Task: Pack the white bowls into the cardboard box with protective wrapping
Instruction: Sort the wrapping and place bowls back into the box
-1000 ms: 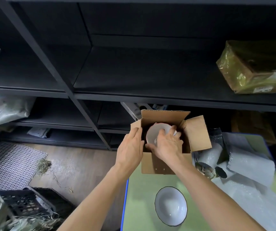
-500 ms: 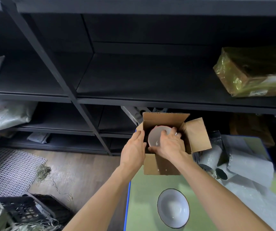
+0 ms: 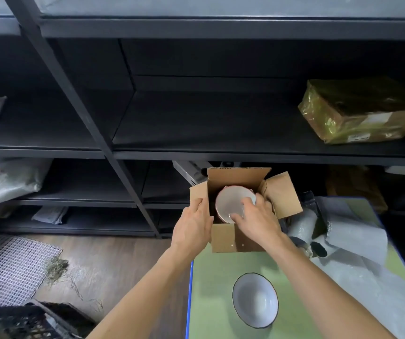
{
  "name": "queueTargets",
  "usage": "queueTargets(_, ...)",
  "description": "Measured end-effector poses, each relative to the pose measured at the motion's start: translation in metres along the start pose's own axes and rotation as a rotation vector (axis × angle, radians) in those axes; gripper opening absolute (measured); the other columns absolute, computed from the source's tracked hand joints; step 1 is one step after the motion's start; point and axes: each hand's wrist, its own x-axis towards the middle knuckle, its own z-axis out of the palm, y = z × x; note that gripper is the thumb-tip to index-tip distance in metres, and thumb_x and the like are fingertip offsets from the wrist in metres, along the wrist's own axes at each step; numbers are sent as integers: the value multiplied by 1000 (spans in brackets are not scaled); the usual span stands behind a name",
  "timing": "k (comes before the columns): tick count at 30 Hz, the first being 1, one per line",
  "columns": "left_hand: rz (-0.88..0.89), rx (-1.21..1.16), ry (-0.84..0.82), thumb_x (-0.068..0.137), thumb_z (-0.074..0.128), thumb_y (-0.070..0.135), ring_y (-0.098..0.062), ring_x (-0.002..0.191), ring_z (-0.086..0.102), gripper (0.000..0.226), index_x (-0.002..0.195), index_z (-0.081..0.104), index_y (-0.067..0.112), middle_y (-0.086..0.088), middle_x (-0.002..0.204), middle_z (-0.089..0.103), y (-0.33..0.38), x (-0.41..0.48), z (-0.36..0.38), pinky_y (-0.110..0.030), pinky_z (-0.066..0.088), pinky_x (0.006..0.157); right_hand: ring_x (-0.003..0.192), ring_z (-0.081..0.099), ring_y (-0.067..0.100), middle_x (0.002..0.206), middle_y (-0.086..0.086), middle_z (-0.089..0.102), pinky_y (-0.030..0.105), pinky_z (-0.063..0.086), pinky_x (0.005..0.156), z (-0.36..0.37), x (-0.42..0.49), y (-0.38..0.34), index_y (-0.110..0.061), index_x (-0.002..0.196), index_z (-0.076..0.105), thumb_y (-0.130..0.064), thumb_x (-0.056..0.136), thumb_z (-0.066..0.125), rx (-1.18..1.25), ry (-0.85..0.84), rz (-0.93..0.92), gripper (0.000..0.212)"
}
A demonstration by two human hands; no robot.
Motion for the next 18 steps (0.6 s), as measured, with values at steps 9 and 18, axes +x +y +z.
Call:
queueTargets(9, 111, -40, 88, 100, 53, 29, -22, 109, 50, 40, 137, 49, 13, 3, 135, 48, -10, -30, 11, -29, 45, 88, 117, 53, 27, 124, 5, 58, 32, 43, 94, -2, -53, 27, -11, 122, 64, -28, 96, 58, 93, 195, -138, 31)
queueTargets(18, 278, -125, 252, 92, 65, 11, -15, 88, 49, 12, 103, 67, 14, 2, 96, 61, 13, -62, 24, -27, 46, 74, 103, 58, 20, 111, -4, 62, 31, 50, 86, 16, -101, 48, -16, 114, 67, -20, 93, 65, 193, 283, -155, 22)
